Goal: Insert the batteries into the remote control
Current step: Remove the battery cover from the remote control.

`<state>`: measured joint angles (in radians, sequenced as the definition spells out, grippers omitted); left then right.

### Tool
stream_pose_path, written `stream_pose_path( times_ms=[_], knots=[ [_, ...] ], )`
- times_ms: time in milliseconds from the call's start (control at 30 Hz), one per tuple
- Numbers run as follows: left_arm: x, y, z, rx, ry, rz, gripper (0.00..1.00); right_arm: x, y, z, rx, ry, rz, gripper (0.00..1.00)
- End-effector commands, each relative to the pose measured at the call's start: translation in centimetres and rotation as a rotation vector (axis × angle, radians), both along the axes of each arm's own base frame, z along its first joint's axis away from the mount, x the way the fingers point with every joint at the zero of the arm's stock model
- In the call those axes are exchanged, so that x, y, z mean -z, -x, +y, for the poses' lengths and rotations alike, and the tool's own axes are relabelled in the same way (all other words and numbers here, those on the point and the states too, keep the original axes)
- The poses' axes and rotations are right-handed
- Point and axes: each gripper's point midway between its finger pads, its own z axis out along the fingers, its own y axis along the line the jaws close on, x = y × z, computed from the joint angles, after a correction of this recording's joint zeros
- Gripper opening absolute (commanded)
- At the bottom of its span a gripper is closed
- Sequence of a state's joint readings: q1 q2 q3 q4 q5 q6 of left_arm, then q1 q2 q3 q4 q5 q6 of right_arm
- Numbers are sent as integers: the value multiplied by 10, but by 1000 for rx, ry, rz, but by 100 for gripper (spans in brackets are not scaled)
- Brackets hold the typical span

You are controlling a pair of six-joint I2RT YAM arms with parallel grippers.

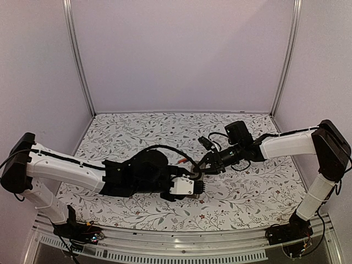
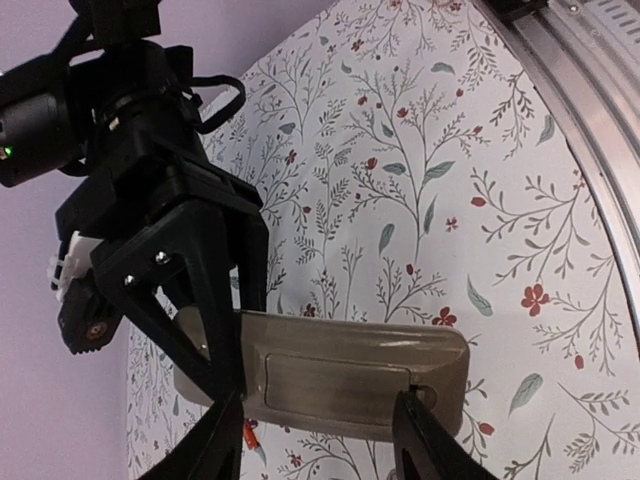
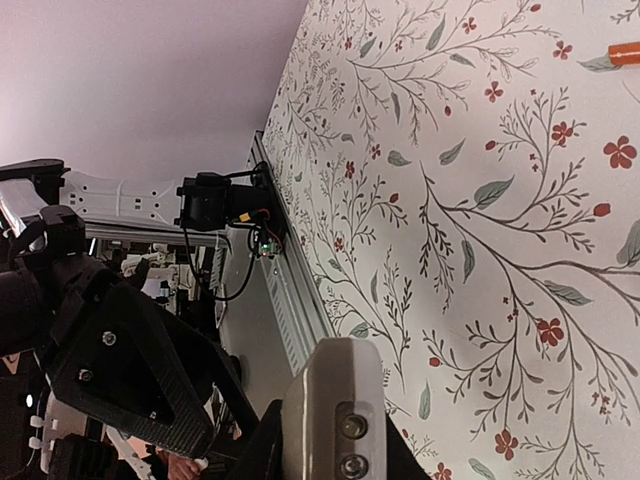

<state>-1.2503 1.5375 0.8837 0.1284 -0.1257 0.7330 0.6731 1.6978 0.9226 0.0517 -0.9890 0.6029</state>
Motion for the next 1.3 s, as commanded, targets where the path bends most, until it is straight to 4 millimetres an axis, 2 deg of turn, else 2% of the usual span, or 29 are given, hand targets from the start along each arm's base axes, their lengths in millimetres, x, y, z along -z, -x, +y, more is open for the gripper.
stream_pose_path(
  times_ms=[0,333,967,1100,1267],
  knots=[
    [7,17,1,56,-30,81,54,-9,0,2,-18,-22,-6,0],
    [19,12,-1,39,-68,106,57,-14,5,3,-39,-38,-25,0],
    [26,-7,-2,-14,-93,7,52,-23,13,7,-75,-65,-28,0],
    [20,-13,-3,-28,-71,-40,52,-23,15,8,-86,-71,-21,0],
    [3,-18,-6,-50,-13,-132,51,-18,15,9,-84,-63,-2,0]
  ],
)
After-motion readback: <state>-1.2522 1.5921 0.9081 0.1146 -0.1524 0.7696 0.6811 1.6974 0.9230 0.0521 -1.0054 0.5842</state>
